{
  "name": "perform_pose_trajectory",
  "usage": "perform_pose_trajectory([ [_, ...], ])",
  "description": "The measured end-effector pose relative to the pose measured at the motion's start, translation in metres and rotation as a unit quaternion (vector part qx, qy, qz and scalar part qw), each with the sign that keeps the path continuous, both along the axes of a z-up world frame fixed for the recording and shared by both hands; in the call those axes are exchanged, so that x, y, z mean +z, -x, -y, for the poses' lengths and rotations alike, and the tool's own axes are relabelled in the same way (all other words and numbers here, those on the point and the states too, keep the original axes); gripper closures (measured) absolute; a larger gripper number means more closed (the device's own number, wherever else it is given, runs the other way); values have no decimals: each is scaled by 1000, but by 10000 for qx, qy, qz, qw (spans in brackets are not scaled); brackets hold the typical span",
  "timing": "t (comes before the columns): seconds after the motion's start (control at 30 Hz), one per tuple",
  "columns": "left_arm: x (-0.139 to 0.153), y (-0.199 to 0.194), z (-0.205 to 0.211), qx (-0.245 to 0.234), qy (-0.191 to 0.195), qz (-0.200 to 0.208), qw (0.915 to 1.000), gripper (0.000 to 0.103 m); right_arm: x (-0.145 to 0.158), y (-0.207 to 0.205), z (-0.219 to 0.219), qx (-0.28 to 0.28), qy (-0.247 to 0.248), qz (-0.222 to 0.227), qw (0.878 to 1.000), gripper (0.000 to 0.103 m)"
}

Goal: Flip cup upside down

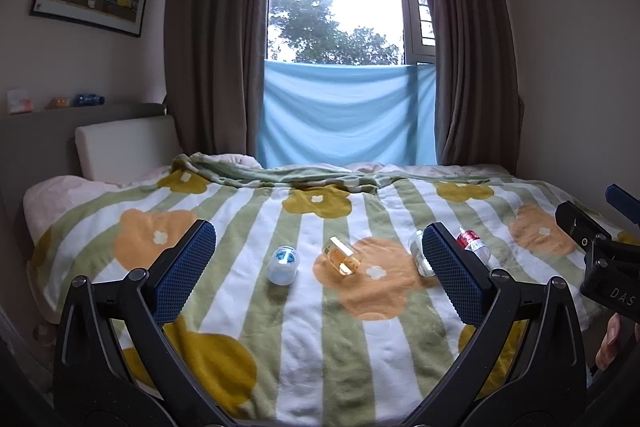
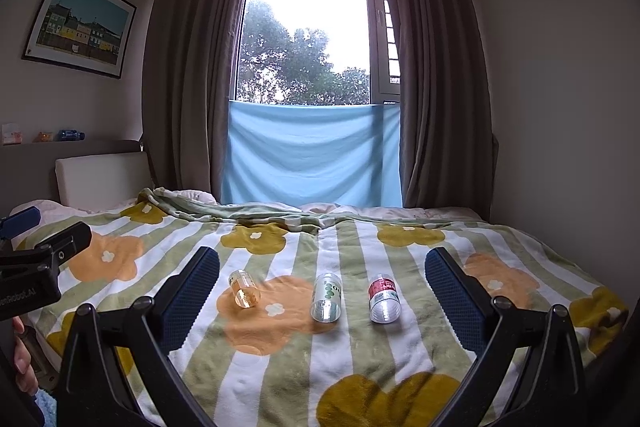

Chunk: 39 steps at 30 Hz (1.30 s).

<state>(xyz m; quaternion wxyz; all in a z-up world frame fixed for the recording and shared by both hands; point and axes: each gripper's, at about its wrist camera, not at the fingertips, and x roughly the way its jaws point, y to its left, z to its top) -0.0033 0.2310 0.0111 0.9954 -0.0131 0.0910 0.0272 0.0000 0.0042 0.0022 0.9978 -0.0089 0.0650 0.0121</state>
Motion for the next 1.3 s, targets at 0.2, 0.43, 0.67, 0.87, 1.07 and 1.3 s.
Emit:
perform_pose_trajectory([
  [0.2, 0, 0, 1, -22, -1, 9, 10000, 0, -1, -1, 0, -19, 5, -3, 10000, 0],
  [0.43, -3, -1, 2, -88, 12, -44, 10000, 0, -3, -1, 1, -44, 21, -26, 10000, 0],
  [0.67, -4, -2, 2, -96, 19, -50, 9999, 0, -4, -2, 1, -37, 15, -20, 10000, 0],
  [0.87, -7, -1, 0, -127, 41, -99, 9999, 0, -4, -1, 0, -46, 18, -23, 10000, 0],
  [1.07, -7, -1, -1, -127, 52, -93, 9999, 0, -3, -2, 1, -41, 17, -22, 10000, 0],
  [1.3, -7, -1, -2, -109, 59, -115, 9999, 0, -3, -1, 0, -37, 13, -27, 10000, 0],
])
